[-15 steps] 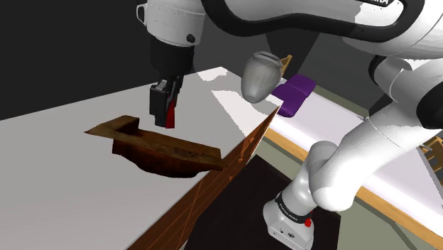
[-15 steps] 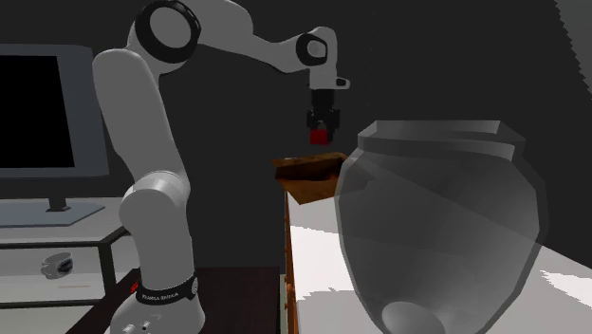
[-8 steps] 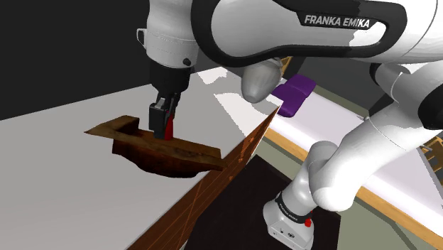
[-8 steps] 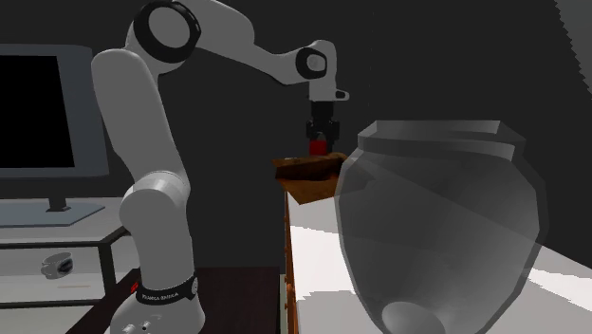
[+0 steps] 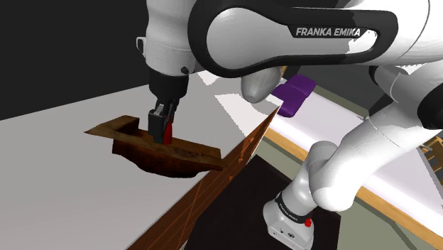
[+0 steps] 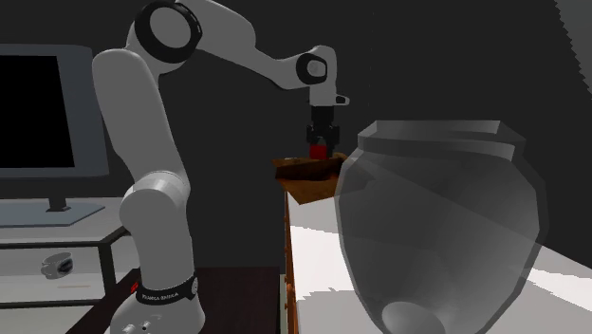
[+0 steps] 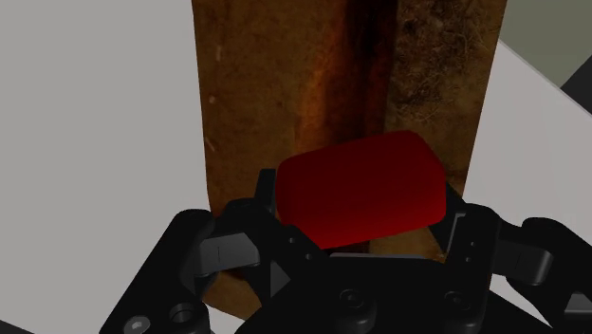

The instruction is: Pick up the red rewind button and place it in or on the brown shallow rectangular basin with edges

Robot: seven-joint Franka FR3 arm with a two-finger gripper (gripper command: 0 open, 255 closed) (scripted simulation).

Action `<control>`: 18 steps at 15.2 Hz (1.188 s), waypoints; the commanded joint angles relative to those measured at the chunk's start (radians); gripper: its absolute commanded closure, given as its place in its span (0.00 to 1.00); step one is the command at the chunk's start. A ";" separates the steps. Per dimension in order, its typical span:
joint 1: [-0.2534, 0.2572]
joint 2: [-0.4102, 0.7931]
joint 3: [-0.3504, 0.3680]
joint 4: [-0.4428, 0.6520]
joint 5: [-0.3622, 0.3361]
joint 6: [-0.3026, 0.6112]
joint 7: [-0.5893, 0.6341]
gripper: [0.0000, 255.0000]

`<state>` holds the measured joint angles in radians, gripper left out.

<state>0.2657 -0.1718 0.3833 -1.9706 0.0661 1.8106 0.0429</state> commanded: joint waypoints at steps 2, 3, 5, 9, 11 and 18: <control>0.000 0.000 0.000 0.000 0.000 0.000 0.000 0.00; 0.000 0.000 0.000 0.000 0.000 0.000 0.000 0.00; 0.000 0.000 0.000 0.000 0.000 0.000 0.000 0.00; -0.002 0.000 -0.002 0.067 -0.001 -0.067 0.001 0.00; -0.003 0.006 -0.003 0.133 -0.004 -0.127 0.003 0.00; -0.003 0.006 -0.003 0.133 -0.004 -0.127 0.003 0.00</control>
<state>0.2629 -0.1662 0.3799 -1.8379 0.0620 1.6834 0.0458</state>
